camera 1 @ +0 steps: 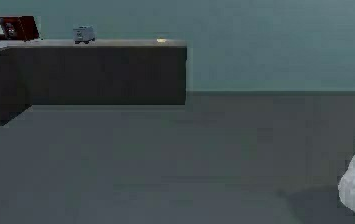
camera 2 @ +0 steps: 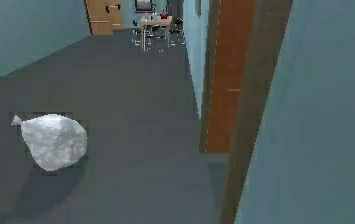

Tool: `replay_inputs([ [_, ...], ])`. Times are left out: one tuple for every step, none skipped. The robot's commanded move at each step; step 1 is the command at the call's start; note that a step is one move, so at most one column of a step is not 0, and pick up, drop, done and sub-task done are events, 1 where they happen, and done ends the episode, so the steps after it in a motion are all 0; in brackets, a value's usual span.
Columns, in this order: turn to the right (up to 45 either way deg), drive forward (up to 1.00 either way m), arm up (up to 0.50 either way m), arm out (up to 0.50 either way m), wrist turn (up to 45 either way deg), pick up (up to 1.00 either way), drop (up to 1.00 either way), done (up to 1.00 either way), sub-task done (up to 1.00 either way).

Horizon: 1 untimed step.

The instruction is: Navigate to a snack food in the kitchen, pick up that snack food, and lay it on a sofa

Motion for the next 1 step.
replay_inputs([
  [0.0, 0.25, 0.0, 0.0, 0.0, 0.0, 0.0, 0.0, 0.0],
])
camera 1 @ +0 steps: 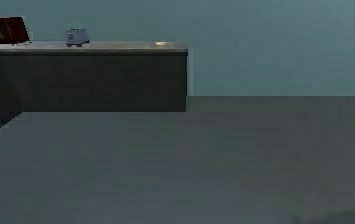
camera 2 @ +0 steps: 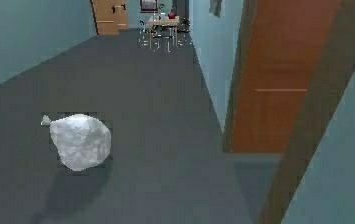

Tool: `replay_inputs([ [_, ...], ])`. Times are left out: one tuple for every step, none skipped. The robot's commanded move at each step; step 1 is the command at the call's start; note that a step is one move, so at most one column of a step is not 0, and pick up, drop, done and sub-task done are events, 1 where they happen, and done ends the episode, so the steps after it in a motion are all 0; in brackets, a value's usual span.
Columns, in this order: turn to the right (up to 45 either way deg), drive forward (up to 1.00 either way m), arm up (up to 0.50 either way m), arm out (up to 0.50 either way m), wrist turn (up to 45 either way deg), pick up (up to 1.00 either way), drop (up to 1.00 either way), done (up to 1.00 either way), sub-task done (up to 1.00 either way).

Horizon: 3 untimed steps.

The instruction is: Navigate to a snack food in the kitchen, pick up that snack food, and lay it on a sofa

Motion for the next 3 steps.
replay_inputs([
  [0.0, 1.0, 0.0, 0.0, 0.0, 0.0, 0.0, 0.0, 0.0],
  [0.0, 1.0, 0.0, 0.0, 0.0, 0.0, 0.0, 0.0, 0.0],
  [0.0, 0.15, 0.0, 0.0, 0.0, 0.0, 0.0, 0.0, 0.0],
])
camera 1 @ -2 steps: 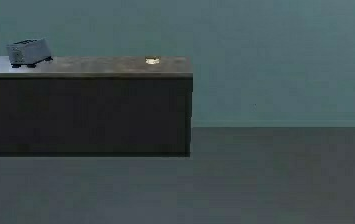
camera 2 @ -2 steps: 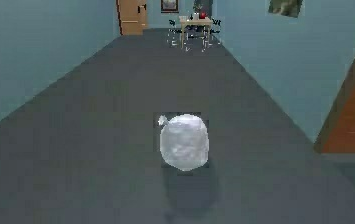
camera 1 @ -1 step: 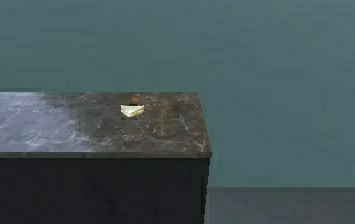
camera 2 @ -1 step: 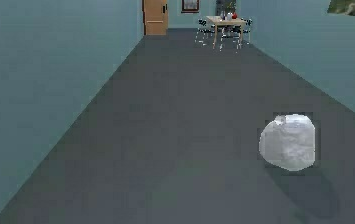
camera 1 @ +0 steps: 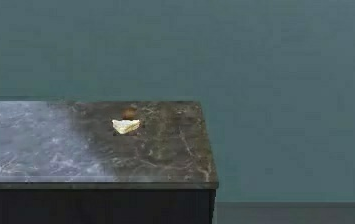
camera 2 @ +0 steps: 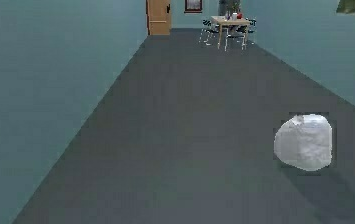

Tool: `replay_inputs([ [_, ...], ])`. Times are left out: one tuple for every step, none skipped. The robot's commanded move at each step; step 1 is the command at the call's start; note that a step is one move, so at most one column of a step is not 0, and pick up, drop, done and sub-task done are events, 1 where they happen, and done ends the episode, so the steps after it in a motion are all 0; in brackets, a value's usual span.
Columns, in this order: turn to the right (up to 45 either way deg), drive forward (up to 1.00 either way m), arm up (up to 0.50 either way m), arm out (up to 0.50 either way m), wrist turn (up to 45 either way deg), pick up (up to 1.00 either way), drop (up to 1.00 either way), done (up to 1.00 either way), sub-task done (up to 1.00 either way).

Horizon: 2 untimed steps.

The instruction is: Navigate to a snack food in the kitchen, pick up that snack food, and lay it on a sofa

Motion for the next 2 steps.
replay_inputs([
  [-45.0, 0.0, 0.0, 0.0, 0.0, 0.0, 0.0, 0.0, 0.0],
  [-45.0, 0.0, 0.0, 0.0, 0.0, 0.0, 0.0, 0.0, 0.0],
])
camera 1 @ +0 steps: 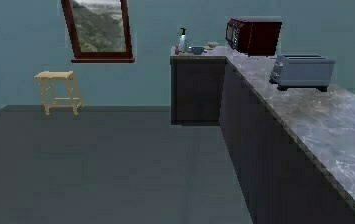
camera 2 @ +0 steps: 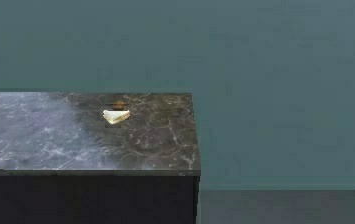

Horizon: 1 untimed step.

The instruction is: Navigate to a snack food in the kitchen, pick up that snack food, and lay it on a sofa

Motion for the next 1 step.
replay_inputs([
  [-15.0, 0.0, 0.0, 0.0, 0.0, 0.0, 0.0, 0.0, 0.0],
])
